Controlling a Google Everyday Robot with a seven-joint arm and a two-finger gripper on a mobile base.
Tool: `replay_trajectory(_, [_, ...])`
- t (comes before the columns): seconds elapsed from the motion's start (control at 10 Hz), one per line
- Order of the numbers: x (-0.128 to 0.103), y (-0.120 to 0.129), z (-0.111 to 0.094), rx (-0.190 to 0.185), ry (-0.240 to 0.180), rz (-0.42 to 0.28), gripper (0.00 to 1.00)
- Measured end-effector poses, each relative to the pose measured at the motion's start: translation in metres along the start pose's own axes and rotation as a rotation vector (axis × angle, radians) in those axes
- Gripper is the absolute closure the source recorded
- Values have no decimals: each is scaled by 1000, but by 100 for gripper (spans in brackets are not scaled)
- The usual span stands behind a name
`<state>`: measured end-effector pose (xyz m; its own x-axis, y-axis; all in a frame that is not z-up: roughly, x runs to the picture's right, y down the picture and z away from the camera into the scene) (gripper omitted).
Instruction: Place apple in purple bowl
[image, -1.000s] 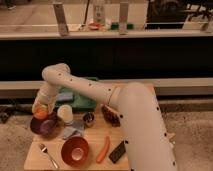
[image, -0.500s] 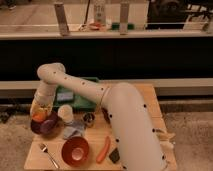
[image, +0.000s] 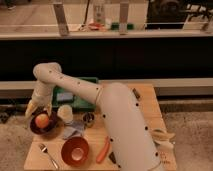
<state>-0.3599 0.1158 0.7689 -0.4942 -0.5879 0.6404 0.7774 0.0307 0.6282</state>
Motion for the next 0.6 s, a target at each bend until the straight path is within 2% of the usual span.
replay_trajectory(0.6, [-1, -1, 1, -12, 0, -11, 20])
